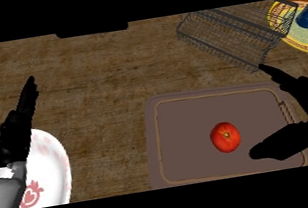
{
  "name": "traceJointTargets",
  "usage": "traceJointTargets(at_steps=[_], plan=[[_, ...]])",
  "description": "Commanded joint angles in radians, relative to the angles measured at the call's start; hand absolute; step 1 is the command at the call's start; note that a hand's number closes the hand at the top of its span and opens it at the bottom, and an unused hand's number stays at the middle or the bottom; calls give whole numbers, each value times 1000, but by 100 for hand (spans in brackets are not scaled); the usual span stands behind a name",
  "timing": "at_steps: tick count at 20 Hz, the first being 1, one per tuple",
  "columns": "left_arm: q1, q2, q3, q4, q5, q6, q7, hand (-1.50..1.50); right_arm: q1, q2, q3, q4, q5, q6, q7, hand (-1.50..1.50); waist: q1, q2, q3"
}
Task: Pick the tomato from the tray and place it in the tiered basket
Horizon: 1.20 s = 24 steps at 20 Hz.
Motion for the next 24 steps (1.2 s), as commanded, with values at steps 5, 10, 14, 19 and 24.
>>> traceJointTargets(at_steps=[5,10,14,19,24], plan=[[26,-33,8,14,-36,18,-20,0,-73,65,98,54,25,38,255,-150,-16,-4,1],[57,-8,52,4,-12,-36,-40,0,-50,78,103,102,32,79,194,-150,-19,-4,1],[31,-48,16,-57,-59,-4,52,0,-76,139,152,95,126,54,225,-150,-17,-6,2],[36,-62,39,-13,-65,-7,-3,0,-57,91,176,64,158,103,255,-150,-23,-6,1],[9,-28,76,-31,-55,-48,49,0,-64,142,199,58,242,98,281,-150,-22,-7,2]])
